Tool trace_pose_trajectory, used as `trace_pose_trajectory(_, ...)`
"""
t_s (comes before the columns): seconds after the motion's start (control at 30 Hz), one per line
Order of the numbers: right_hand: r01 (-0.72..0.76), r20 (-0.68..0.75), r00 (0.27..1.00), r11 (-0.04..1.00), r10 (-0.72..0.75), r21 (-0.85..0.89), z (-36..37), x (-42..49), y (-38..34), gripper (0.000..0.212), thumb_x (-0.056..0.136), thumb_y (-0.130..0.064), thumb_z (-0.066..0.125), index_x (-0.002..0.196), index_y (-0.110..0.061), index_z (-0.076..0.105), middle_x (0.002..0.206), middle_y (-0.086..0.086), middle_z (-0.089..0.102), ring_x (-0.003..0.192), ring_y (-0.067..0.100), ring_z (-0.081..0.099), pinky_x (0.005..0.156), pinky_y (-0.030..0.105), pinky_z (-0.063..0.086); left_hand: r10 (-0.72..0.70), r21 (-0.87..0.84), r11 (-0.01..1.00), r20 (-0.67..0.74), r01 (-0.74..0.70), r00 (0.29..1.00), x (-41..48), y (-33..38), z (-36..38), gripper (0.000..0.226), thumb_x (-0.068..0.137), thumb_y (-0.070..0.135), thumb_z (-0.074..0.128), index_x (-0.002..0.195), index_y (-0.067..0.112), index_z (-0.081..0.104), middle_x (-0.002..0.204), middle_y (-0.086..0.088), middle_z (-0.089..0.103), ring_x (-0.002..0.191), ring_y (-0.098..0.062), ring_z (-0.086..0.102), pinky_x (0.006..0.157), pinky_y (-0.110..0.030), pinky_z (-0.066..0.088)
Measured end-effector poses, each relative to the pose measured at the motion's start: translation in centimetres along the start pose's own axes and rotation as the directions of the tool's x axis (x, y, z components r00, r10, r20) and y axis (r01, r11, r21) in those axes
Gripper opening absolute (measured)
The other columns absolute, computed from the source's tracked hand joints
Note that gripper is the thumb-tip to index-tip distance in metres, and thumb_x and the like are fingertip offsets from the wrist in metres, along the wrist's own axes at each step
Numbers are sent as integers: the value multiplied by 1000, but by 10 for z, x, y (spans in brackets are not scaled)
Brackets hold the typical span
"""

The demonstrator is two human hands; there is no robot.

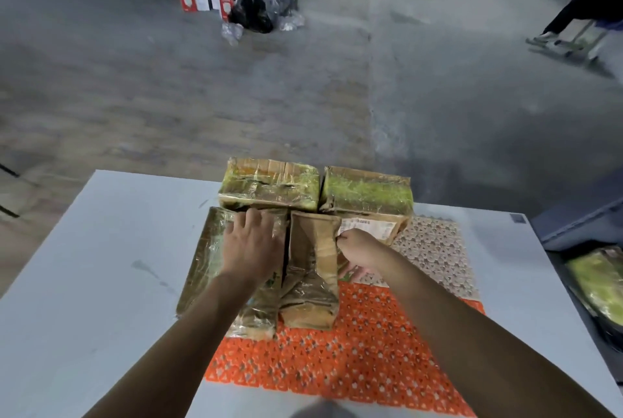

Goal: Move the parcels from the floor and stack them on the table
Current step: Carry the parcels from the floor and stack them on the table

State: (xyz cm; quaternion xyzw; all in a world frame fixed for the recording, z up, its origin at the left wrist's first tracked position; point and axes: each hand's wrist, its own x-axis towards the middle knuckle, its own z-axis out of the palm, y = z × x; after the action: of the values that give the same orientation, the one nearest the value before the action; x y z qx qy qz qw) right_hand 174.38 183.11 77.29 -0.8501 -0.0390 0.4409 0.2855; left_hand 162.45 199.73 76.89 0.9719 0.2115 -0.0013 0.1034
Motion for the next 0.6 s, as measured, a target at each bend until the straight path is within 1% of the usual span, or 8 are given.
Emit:
trace_pose_trajectory(0.07, 35, 6, 999, 997, -36, 63, 0, -13, 3, 43, 105, -33, 34, 137, -6, 44, 119, 18, 61, 78, 27, 73, 73, 44, 61, -31, 46, 998, 27, 30, 999, -19, 2, -4, 37, 96, 40, 36, 122, 18, 51, 124, -5, 49, 114, -22, 44, 92, -36, 42)
trace_pose_trajectory(0.17, 134, 30, 990, 991, -134, 25, 4, -27, 14, 54, 103, -45, 36, 142, -9, 40, 135, 20, 54, 81, 23, 72, 73, 40, 61, -42, 23, 999, 99, 40, 994, -50, 4, 0, 43, 95, 45, 33, 121, 19, 55, 128, -4, 53, 118, -21, 47, 95, -39, 42)
trace_pose_trajectory(0.27, 238, 28, 971, 966, -236, -99, 11, -42, 24, 50, 104, -40, 37, 144, -10, 36, 135, 17, 53, 85, 21, 71, 76, 39, 61, -34, -91, 995, 178, 51, 984, -64, 4, 5, 62, 89, 58, 25, 131, 20, 50, 142, -3, 45, 129, -21, 42, 106, -45, 38)
trace_pose_trajectory(0.3, 270, 31, 963, 952, -268, -144, 14, -47, 28, 49, 104, -38, 38, 144, -10, 36, 134, 16, 54, 87, 21, 70, 77, 39, 60, -34, -90, 995, 209, 54, 977, -66, 4, 5, 68, 87, 61, 21, 134, 19, 47, 145, -4, 42, 133, -22, 37, 108, -47, 35)
trace_pose_trajectory(0.37, 321, 13, 945, 918, -327, -231, 19, -58, 35, 48, 103, -37, 39, 143, -10, 36, 130, 12, 57, 88, 20, 69, 75, 36, 59, -30, -53, 998, 235, 44, 971, -69, -1, 10, 84, 78, 64, 5, 138, 19, 43, 147, -9, 38, 136, -28, 31, 109, -52, 30)
trace_pose_trajectory(0.43, 347, -51, 921, 872, -386, -346, 24, -67, 42, 49, 103, -39, 39, 142, -9, 37, 120, 10, 62, 86, 19, 68, 73, 35, 56, -60, -50, 996, 212, 72, 975, -79, 2, 5, 87, 76, 61, -1, 139, 18, 41, 147, -12, 37, 135, -32, 29, 109, -53, 28)
trace_pose_trajectory(0.53, 330, -191, 864, 812, -465, -482, 30, -83, 48, 38, 102, -35, 40, 127, -8, 50, 107, 6, 63, 81, 19, 60, 67, 32, 49, -119, -168, 976, 114, 138, 986, -114, 21, -14, 55, 98, 48, 30, 144, 18, 37, 149, -13, 35, 139, -31, 27, 112, -49, 29)
trace_pose_trajectory(0.6, 343, -257, 806, 775, -533, -531, 36, -92, 46, 30, 101, -30, 40, 118, -10, 54, 106, 7, 63, 87, 22, 59, 68, 33, 48, -114, -170, 979, 20, 116, 993, -135, 25, -18, 50, 99, 42, 39, 143, 19, 40, 146, -12, 40, 137, -30, 32, 110, -45, 31)
